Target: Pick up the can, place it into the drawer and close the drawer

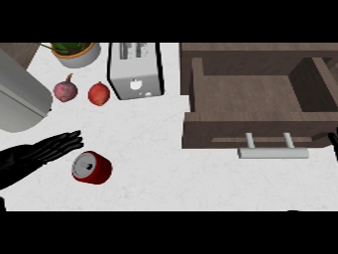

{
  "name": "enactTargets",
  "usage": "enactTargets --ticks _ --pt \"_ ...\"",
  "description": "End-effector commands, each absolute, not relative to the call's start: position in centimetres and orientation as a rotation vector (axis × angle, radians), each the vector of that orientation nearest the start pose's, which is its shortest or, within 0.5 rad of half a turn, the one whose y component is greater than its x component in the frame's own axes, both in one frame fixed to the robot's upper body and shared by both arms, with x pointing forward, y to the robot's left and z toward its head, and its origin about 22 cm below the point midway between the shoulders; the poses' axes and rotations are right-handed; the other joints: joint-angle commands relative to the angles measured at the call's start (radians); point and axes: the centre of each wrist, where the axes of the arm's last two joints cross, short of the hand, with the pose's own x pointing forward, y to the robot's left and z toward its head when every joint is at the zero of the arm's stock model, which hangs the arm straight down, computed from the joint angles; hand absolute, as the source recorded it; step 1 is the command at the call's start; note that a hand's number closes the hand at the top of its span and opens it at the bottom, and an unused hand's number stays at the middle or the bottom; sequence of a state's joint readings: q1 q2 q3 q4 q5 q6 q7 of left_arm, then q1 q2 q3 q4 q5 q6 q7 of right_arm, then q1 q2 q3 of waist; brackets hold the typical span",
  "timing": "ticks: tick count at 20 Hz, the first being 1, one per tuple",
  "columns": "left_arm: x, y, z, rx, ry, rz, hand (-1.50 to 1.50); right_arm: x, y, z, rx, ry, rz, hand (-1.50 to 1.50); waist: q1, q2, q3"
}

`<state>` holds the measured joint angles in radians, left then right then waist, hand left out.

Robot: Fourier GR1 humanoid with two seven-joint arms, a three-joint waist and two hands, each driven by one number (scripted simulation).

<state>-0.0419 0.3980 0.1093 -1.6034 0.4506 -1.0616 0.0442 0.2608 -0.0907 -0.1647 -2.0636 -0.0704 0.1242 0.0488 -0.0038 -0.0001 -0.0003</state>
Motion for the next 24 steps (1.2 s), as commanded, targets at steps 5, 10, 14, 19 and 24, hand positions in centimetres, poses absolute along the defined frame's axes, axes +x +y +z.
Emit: enactTargets --ticks 5,10,14,19,24 --pt "25.8 34.2 3.4 -0.763 -1.494 -0.818 -1.50 17.8 -30.4 7.0 -0.189 -1.792 0.014 -1.50 0.001 0.001 0.000" --pt "25.5 34.0 1.9 -0.735 -1.483 -0.828 -1.50 15.2 -29.6 8.4 -0.170 -1.781 0.016 -1.50 -0.001 0.000 0.000" --pt "27.2 34.4 0.6 -0.711 -1.485 -0.809 -1.50 17.5 -28.1 7.9 -0.176 -1.793 0.014 -1.50 -0.002 0.002 -0.001" --pt "28.0 36.9 0.1 -0.678 -1.495 -0.793 -1.50 17.0 -29.1 6.9 -0.179 -1.784 0.015 -1.50 -0.010 0.004 -0.002" --pt "28.0 33.9 -2.3 -0.677 -1.485 -0.818 -1.50 16.9 -29.4 8.0 -0.167 -1.804 0.022 -1.50 -0.009 0.002 -0.001"
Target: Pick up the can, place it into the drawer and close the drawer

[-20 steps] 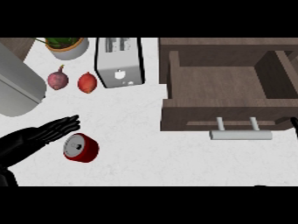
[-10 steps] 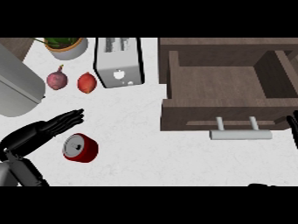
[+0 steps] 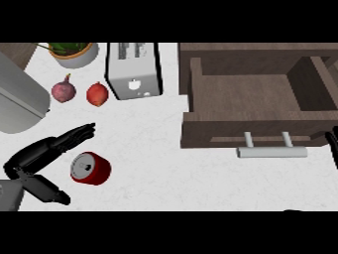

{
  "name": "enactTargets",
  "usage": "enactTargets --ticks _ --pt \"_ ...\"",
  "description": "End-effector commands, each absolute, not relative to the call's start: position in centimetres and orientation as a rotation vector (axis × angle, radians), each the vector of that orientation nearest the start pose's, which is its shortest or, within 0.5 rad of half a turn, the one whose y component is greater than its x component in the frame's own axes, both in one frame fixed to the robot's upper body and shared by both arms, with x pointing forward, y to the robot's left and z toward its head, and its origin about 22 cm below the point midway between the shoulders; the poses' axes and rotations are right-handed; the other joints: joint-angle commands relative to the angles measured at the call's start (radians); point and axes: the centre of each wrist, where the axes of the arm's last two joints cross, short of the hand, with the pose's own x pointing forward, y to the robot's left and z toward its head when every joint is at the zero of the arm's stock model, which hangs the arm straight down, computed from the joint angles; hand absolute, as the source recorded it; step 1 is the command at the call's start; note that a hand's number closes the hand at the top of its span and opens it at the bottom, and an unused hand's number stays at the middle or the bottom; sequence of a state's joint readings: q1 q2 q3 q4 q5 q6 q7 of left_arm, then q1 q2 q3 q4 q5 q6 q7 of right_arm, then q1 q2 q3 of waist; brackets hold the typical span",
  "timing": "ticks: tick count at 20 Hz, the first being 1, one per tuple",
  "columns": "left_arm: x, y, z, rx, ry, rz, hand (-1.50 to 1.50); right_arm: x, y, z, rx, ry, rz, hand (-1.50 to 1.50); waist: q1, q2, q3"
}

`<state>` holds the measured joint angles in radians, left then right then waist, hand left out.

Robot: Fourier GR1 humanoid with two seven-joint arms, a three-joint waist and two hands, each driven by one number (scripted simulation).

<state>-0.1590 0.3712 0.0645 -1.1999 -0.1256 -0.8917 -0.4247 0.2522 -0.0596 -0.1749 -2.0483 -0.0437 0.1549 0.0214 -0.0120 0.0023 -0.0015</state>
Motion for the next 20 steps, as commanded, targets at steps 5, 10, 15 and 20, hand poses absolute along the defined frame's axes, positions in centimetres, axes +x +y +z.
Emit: enactTargets --ticks 5,10,15,20 --pt "28.4 36.9 -1.7 -0.667 -1.477 -0.820 -1.50 17.3 -30.0 8.8 -0.167 -1.812 0.005 -1.50 -0.003 0.001 0.000" --pt "27.7 36.1 -4.7 -0.643 -1.476 -0.802 -1.50 15.9 -28.7 7.0 -0.154 -1.813 0.024 -1.50 -0.009 0.001 -0.001" --pt "28.1 36.3 -6.1 -0.625 -1.457 -0.794 -1.50 17.4 -28.9 7.8 -0.156 -1.812 0.019 -1.50 -0.005 0.004 -0.001" --pt "29.4 34.6 -6.9 -0.625 -1.448 -0.798 -1.50 16.9 -29.1 7.4 -0.172 -1.822 0.013 -1.50 -0.010 0.002 0.000"
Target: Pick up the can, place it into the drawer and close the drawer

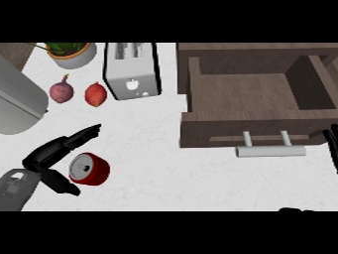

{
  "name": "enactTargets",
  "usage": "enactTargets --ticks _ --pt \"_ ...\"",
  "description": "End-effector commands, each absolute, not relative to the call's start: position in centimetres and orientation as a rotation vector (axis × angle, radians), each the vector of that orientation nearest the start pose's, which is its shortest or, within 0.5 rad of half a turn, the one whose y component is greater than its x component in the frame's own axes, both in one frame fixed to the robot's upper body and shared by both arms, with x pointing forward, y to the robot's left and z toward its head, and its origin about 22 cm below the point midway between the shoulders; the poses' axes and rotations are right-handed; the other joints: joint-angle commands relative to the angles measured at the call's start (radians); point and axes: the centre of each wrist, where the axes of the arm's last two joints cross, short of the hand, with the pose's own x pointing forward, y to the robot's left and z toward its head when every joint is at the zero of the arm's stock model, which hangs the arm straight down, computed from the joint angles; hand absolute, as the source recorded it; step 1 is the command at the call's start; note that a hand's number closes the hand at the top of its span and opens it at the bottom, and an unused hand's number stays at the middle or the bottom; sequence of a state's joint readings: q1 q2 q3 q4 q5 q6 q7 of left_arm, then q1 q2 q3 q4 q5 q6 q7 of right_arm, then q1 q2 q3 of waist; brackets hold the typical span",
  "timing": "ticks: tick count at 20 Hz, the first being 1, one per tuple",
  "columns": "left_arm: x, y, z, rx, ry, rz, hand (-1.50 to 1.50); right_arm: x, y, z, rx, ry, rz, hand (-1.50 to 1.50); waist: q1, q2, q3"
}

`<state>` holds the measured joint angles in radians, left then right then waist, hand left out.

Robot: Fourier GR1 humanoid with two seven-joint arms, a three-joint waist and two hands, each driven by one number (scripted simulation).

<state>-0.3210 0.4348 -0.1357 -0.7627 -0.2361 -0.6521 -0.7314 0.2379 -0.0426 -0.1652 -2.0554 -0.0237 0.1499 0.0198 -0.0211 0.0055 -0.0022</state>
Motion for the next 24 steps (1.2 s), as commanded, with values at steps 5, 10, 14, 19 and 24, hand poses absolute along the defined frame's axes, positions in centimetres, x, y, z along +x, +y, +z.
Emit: enactTargets --ticks 5,10,14,19,24 --pt "29.5 33.1 -8.1 -0.650 -1.455 -0.803 -1.50 16.9 -29.1 8.8 -0.158 -1.809 0.006 -1.50 -0.002 0.000 0.000" --pt "30.7 32.5 -7.6 -0.649 -1.434 -0.800 -1.50 16.3 -29.6 9.0 -0.167 -1.795 0.033 -1.50 0.002 -0.003 0.001" --pt "28.8 32.0 -9.5 -0.659 -1.429 -0.806 -1.50 16.2 -30.8 9.1 -0.160 -1.803 0.026 -1.50 0.007 -0.002 0.001" --pt "29.7 32.2 -9.2 -0.656 -1.432 -0.801 -1.50 15.8 -28.4 9.2 -0.160 -1.802 0.027 -1.50 0.007 -0.003 0.001" --pt "29.7 29.5 -9.8 -0.698 -1.414 -0.851 -1.50 16.2 -30.0 8.6 -0.168 -1.799 0.004 -1.50 0.011 -0.004 0.002"
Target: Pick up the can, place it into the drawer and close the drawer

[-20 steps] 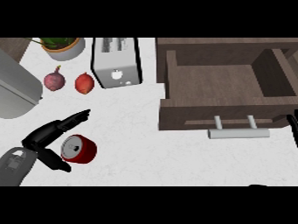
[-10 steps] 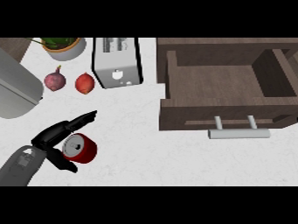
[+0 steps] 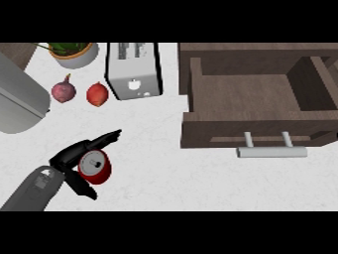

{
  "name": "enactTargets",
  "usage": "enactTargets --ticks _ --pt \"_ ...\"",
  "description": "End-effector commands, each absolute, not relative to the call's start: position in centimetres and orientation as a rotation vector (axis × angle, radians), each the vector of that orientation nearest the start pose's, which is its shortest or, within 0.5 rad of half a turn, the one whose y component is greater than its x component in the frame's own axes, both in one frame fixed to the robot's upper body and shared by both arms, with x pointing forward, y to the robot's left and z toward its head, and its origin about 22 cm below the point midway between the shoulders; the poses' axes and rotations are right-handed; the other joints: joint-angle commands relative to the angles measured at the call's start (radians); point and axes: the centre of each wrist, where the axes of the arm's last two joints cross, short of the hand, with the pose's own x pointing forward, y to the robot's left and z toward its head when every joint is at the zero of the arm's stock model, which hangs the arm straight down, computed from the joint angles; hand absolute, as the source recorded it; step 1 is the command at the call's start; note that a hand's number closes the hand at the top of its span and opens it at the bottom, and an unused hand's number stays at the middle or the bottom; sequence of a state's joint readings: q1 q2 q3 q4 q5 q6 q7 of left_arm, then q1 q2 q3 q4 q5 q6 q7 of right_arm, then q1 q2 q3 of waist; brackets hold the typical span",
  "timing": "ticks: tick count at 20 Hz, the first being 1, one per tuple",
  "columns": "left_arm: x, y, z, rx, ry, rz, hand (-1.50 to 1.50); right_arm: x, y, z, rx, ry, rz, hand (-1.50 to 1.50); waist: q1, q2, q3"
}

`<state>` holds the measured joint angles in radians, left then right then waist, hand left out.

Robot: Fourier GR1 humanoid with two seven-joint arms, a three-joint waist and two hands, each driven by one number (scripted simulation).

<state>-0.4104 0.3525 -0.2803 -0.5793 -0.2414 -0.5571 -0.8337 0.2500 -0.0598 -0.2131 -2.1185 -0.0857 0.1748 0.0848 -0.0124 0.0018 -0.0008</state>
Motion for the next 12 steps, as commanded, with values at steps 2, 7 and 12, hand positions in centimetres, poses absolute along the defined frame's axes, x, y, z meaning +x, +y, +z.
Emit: enactTargets --ticks 2,7,12 --pt "30.3 29.0 -9.3 -0.729 -1.448 -0.837 -1.50 15.7 -30.2 9.6 -0.172 -1.814 0.007 -1.50 0.000 0.000 0.000" --pt "30.5 28.2 -9.5 -0.746 -1.417 -0.841 1.50 15.3 -30.4 9.6 -0.163 -1.807 -0.003 -1.50 -0.002 0.000 0.000" --pt "28.4 27.3 -10.5 -0.823 -1.418 -0.815 1.50 15.4 -30.0 9.2 -0.153 -1.799 -0.001 -1.50 0.010 -0.003 0.001"
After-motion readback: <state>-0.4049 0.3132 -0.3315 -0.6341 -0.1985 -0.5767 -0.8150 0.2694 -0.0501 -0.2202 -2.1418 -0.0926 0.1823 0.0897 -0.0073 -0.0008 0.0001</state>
